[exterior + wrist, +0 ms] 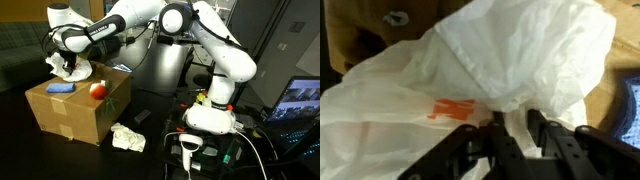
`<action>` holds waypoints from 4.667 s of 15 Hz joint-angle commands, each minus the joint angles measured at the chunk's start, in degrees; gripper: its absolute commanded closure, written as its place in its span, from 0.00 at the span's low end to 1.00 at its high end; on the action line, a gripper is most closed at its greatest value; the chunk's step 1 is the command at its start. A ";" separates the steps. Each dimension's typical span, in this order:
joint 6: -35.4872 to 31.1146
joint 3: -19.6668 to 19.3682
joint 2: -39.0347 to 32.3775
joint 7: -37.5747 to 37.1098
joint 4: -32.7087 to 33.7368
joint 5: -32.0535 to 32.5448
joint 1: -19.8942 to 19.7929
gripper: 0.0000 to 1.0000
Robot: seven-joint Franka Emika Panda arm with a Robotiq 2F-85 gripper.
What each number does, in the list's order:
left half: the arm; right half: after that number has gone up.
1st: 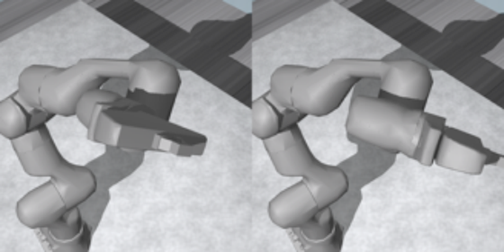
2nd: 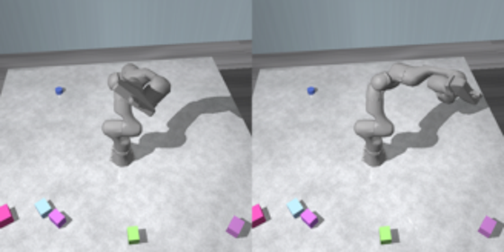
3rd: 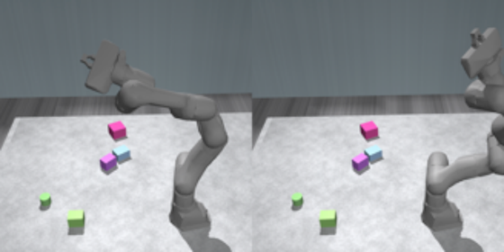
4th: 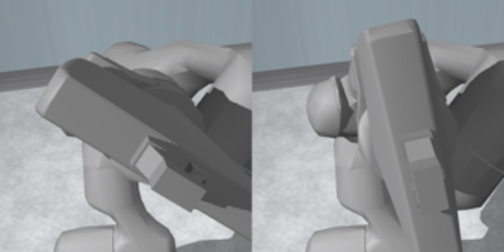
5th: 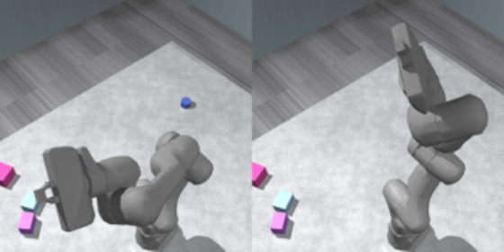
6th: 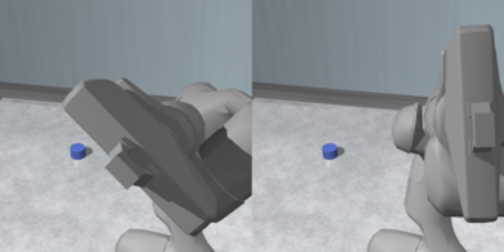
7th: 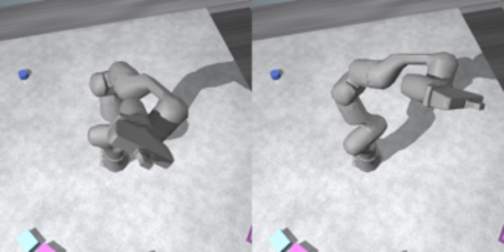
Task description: Put the objects on the box onto the table and the objects on the table on to the box
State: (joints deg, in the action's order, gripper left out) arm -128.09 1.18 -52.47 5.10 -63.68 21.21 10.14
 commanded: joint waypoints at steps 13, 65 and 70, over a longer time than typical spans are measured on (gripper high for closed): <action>5.85 -0.80 6.14 3.11 -1.29 -1.13 0.93 0.00; 9.43 7.93 -2.92 24.91 2.56 -9.16 1.33 0.41; 8.66 7.70 -3.33 25.31 2.92 -9.15 1.10 0.78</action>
State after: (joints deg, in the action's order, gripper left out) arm -119.22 8.93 -53.89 29.46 -63.16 12.15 11.18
